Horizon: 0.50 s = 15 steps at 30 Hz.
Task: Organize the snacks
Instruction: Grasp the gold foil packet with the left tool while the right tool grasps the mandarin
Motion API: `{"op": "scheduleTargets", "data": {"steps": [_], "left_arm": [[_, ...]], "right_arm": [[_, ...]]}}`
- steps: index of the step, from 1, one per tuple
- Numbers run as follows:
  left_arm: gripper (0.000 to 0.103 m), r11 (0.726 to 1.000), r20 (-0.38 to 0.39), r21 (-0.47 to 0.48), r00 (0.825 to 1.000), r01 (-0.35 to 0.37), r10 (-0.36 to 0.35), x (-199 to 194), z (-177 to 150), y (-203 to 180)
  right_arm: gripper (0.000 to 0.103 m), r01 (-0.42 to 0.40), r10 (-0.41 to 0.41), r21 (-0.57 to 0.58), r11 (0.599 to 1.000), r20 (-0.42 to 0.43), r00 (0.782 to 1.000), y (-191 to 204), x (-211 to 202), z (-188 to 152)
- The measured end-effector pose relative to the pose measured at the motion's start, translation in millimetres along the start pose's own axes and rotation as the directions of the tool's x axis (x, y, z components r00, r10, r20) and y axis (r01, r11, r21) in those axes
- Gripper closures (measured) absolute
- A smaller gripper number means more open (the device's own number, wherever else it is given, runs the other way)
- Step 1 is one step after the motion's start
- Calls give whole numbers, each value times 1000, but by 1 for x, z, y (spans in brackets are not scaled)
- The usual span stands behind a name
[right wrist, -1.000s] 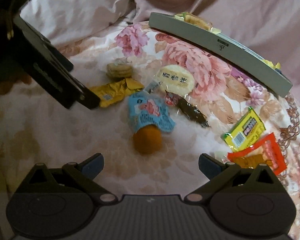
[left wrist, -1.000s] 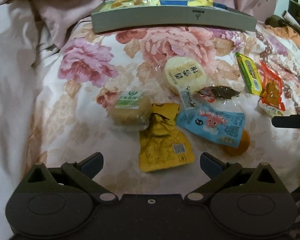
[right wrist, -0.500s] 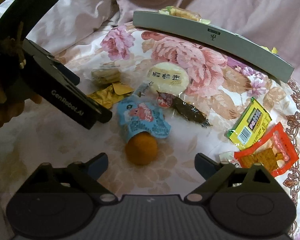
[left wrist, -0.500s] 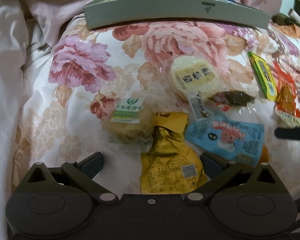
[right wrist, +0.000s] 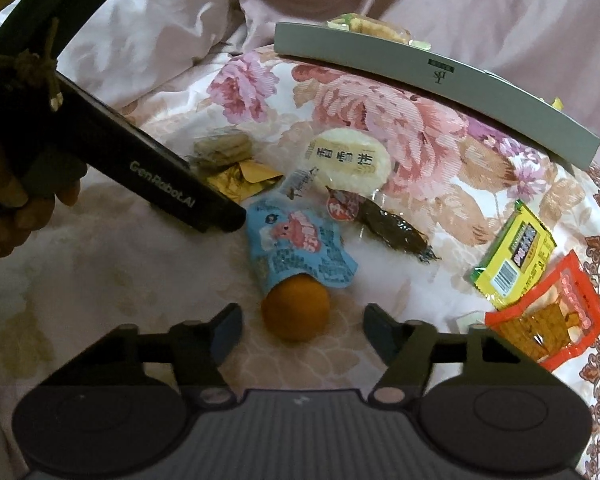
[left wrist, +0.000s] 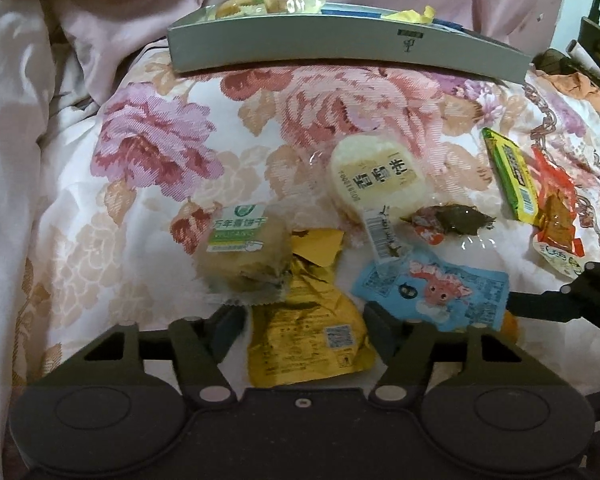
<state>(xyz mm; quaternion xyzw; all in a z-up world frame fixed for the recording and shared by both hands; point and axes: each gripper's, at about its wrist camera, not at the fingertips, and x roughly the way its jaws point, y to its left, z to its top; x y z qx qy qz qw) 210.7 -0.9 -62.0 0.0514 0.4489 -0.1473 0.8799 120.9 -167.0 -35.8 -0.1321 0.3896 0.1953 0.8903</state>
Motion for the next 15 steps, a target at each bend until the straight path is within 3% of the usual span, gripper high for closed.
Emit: {"op": "scheduleTargets", "data": {"steps": [3,5,7,15], "left_arm": [[46,1000,7,4,1000,7,-8,-2,-1,-2],[48,1000,5,4,1000,15,-15,-3,-2,-4],[48,1000,1,13,1000,12,-12,-4,-4,-7],[48,999,-36,20,999,29,-28,-14,-12,-12]], "right_arm": [[47,-1,1,-6,1000,9,1000,1,-1,0],[59,-1,1,-9,1000,15,1000,2,-1,0],[63,-7,7,-9,1000,17,1000,2,-2,0],[64,31,-31,6,999,-26,999,-2,-5,4]]}}
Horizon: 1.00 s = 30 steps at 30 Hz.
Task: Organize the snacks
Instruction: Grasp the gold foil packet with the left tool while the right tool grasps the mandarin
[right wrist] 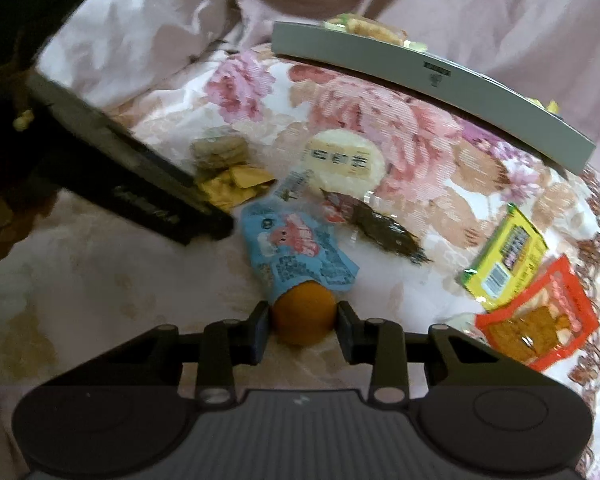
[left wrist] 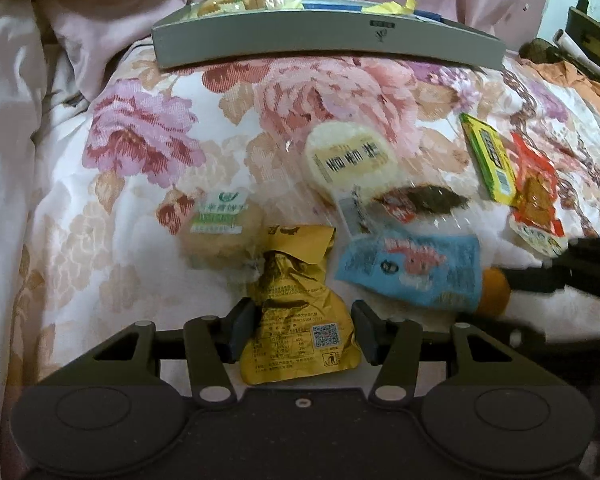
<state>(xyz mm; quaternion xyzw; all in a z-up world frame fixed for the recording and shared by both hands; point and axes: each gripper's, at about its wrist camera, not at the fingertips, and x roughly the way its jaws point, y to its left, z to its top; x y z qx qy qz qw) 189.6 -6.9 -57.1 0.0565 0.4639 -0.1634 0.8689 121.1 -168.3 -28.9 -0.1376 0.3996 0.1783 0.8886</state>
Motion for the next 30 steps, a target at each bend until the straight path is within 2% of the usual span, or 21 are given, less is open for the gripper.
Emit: {"op": "scheduleTargets", "data": {"steps": [6,11,21,30], "left_arm": [[46,1000,-28,-18,999,18,-18,-7,-6,0],[37,998,-21,-49,999,31,-32,-1,-2,4],[26,998,15,50,1000,-27,26,18,3,-6],[55,1000,15,29,1000,11,-12,12,0,-8]], "right_arm": [[64,37,-33,82,996,-44,998,-19,-5,0],[64,50,-45,109,993,-51,998,-27,-8,-1],[64,30,-29,109,994,-14,999,-25,-18,1],[64,22,-23,93,995,12,1000,-22,-19,3]]}}
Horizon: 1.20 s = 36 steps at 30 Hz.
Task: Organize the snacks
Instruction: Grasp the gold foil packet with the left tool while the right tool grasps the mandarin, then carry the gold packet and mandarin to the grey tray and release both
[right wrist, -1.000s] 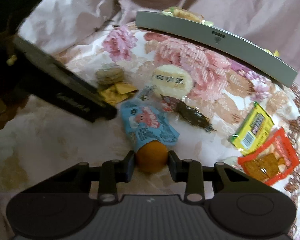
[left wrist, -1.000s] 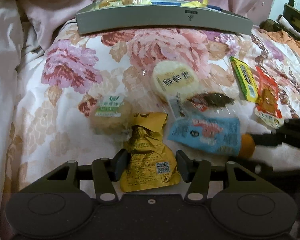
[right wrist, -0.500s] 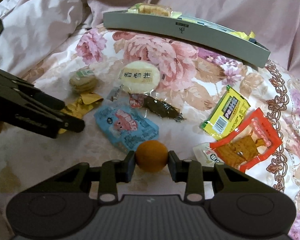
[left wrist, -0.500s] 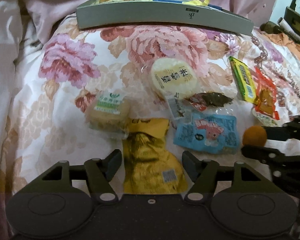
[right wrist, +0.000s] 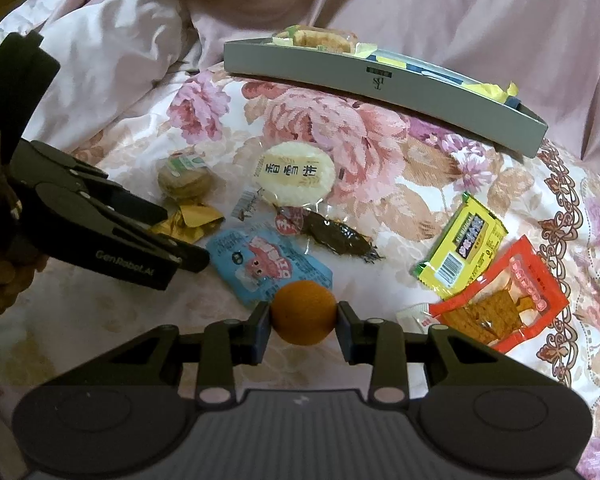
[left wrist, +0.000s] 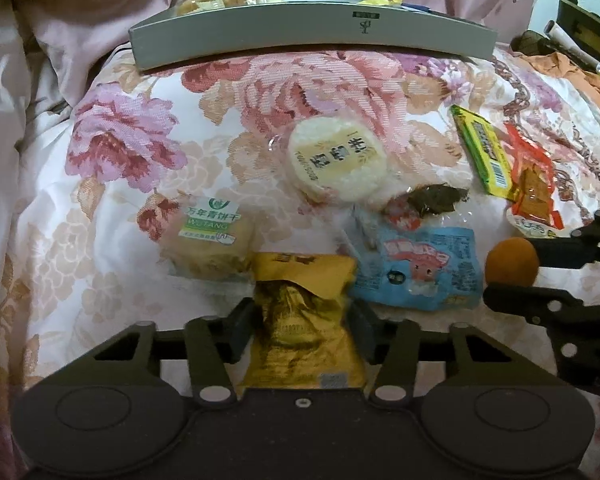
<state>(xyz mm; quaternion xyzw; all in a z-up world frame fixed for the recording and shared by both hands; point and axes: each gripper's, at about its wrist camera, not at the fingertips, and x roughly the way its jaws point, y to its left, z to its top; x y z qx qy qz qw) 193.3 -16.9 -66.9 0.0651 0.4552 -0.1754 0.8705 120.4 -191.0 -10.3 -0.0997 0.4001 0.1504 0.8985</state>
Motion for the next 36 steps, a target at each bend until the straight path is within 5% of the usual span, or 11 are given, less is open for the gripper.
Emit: {"op": "scheduleTargets", "data": {"steps": [9,20,30,36], "left_arm": [[58,994,22,-74,997,76,-74,-15,-6,-5],[58,997,242,-49,969,56,-43,-53,-1,-14],[58,988,425,-147,905,49,19,-78,25,2],[58,981,548,-189,834,44,68,-89,57,7]], "right_arm": [[64,2,-1,-30,1000,42,999,4,-4,0],[64,38,-19,-110,993,165,986,16,-17,0],[64,105,-69,-96,990,321,945,10,-27,12],[64,173,-126,-80,982,413,902,2,-25,26]]}}
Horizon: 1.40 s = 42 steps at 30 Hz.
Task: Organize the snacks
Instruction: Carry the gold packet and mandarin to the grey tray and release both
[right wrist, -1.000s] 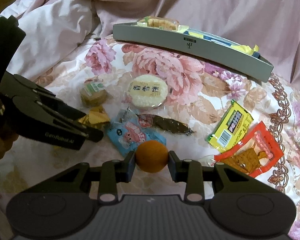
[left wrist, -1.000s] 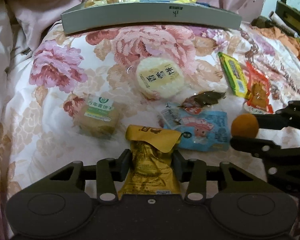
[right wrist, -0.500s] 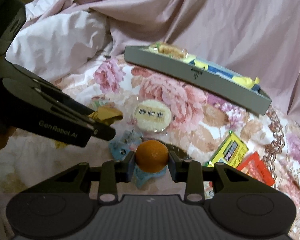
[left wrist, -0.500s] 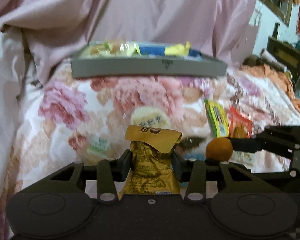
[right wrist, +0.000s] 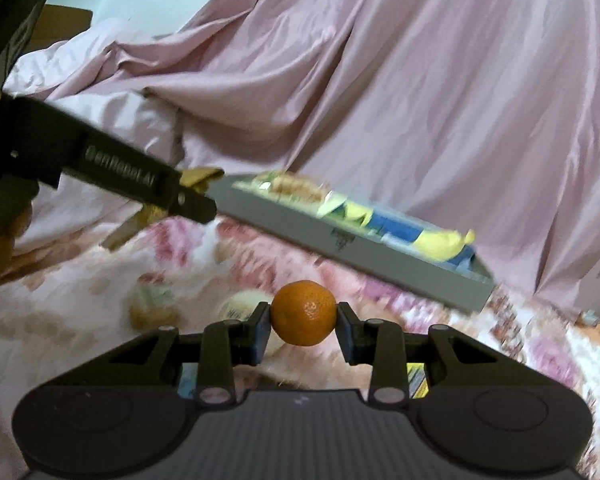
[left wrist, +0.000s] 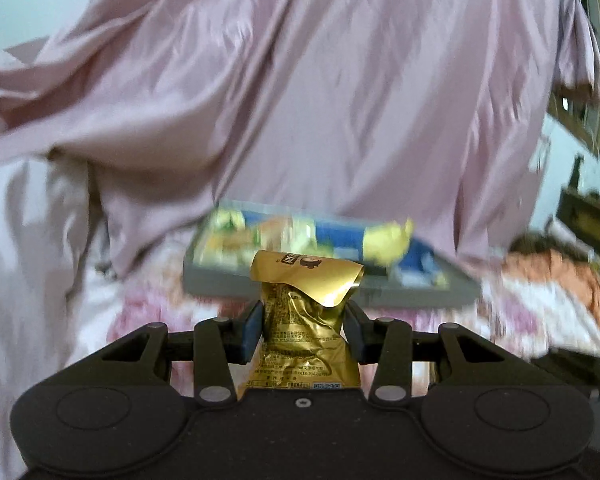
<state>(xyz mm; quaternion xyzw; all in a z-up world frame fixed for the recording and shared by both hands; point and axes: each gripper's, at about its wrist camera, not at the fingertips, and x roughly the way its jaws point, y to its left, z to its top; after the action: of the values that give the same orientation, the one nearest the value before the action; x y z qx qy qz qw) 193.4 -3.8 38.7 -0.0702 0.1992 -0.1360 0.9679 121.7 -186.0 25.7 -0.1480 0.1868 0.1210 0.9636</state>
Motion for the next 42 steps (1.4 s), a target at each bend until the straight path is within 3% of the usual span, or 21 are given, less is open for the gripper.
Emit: {"op": "scheduleTargets", "data": {"steps": [5,12,21,30,42], "left_arm": [[58,999,102,-36,995,-11,15,16,28,1],[57,992,186,-122,981,-28,50,46,49,27],[57,958,183,-282,978,-45,99,89,54,78],[57,976,175,-216,984,-2,41,114,45,69],[53,990,85,-131,995,-47,58,132,37,58]], "right_arm": [[64,52,-54,30,998,77,996,-8,11,16],[64,106,-113,54,993,156,981,-18,39,35],[64,119,-123,33,992,208,970,-20,79,51],[64,88,-103,93,992,171,980,-21,119,56],[64,76,-91,140,987,102,991,-23,131,52]]}}
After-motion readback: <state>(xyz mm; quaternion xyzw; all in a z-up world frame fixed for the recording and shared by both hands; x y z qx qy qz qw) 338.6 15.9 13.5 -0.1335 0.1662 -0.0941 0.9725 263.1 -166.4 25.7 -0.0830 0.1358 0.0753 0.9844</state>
